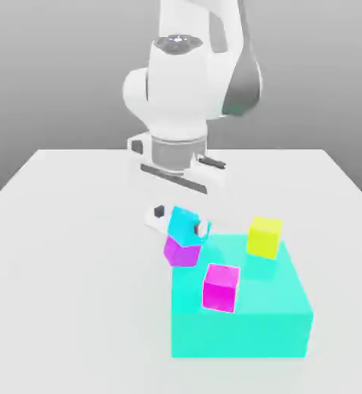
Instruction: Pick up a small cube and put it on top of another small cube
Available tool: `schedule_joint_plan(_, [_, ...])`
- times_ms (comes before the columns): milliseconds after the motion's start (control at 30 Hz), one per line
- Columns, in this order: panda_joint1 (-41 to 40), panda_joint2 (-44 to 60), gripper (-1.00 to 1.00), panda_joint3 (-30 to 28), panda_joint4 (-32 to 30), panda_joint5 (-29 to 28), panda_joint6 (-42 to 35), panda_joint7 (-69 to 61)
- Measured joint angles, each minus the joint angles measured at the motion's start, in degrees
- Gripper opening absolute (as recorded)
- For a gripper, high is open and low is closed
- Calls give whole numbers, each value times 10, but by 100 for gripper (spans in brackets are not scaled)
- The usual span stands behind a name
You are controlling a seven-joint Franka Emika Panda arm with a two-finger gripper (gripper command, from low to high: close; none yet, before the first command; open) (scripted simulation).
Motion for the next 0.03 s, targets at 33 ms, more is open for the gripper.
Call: schedule_joint_plan(33, [0,-18,100,-1,7,-1,-24,0])
